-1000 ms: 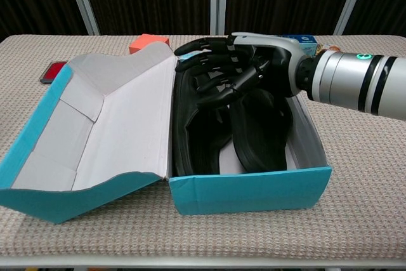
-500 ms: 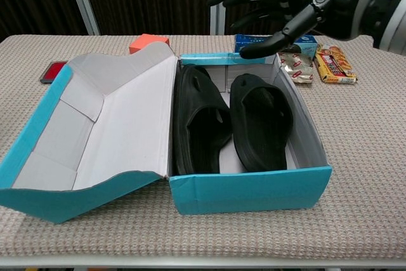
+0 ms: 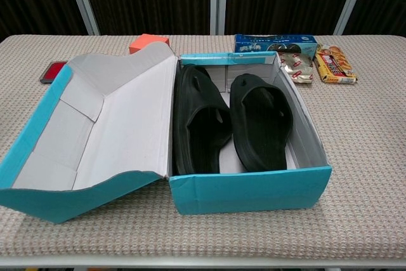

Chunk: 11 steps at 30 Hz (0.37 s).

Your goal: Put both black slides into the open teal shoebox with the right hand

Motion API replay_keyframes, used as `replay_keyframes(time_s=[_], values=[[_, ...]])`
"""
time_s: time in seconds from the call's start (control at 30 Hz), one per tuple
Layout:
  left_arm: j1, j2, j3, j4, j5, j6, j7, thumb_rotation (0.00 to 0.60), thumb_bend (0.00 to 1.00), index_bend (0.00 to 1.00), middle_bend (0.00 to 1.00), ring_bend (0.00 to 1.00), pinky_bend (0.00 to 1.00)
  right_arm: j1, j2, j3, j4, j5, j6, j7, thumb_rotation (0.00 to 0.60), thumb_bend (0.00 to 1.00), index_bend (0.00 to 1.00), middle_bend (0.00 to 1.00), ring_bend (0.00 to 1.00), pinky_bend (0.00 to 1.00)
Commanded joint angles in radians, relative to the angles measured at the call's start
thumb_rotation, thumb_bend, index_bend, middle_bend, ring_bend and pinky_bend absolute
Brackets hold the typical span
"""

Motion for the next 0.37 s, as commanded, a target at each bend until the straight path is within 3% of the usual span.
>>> replay_keyframes(time_s=[0.03,0.2,0.37], values=[[0.002,-0.007,0.002,0.009,-0.002,-0.002,-0.001,0.6,0.0,0.11,0.15,0.01,0.09,-0.067,-0.029,-0.03,0.096,-0.007,0.067,-0.079,0.6,0.0,0.04,0.01,0.0,0.0],[0.005,-0.021,0.007,0.025,-0.001,-0.005,0.003,0.6,0.0,0.11,0.15,0.01,0.09,-0.136,-0.1,-0.05,0.211,-0.048,0.143,-0.149,0.6,0.01,0.0,0.0,0.0,0.0],[0.008,-0.028,0.002,0.031,0.001,0.004,0.015,0.6,0.0,0.11,0.15,0.01,0.09,-0.168,-0.101,-0.043,0.209,-0.045,0.161,-0.181,0.6,0.01,0.0,0.0,0.0,0.0]])
